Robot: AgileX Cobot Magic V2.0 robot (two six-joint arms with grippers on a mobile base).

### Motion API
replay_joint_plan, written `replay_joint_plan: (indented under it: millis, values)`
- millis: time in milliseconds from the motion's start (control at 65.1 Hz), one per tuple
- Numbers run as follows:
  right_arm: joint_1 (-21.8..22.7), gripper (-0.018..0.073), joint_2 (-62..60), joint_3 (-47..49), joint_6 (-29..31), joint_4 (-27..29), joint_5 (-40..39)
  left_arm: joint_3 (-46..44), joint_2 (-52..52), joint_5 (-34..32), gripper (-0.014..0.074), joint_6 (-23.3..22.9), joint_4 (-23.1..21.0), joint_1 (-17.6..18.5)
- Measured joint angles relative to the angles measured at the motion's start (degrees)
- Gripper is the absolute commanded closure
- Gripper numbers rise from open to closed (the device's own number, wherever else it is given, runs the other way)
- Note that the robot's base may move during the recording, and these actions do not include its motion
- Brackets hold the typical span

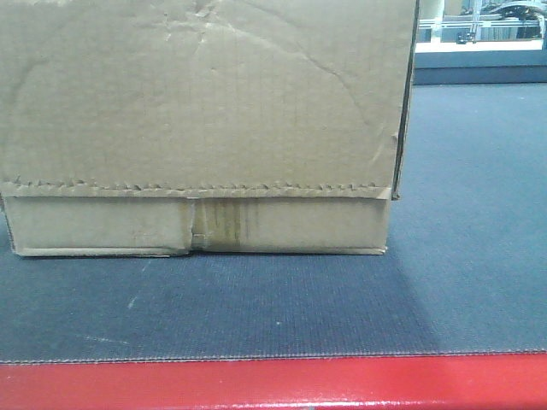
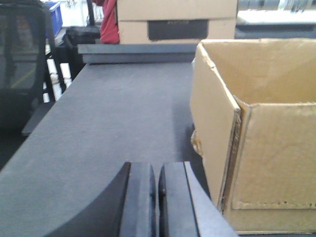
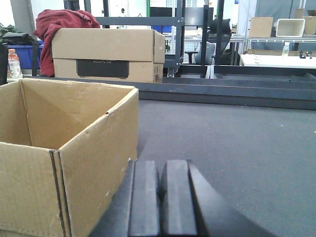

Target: Grab carton from right shelf to conveyor

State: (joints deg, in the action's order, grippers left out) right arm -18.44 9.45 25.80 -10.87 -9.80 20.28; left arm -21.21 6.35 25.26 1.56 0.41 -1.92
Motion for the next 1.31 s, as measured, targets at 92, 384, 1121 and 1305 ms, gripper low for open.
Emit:
replay_joint_plan:
  millis: [92, 384, 1121, 1305]
  values:
    - [0.0, 0.0627, 0.0, 0.0, 0.0, 0.0, 0.0, 7.9, -4.9, -4.8, 0.0575, 0.0, -0.4, 0.0]
    - [0.0, 0.0627, 0.0, 0.0, 0.0, 0.0, -0.1, 21.0, -6.0, -19.1, 0.0575, 0.0, -0.7, -0.1]
    - [0.0, 0.0627, 0.0, -0.1, 0.0, 0.0, -0.1, 21.2, -6.0, -21.1, 0.0575, 0.0, -0.8, -0.1]
    - [0.0, 0.0627, 0.0, -0.1, 0.0, 0.0, -0.1, 21.3, -6.0, -21.2, 0.0575, 0.0, -0.8, -0.1]
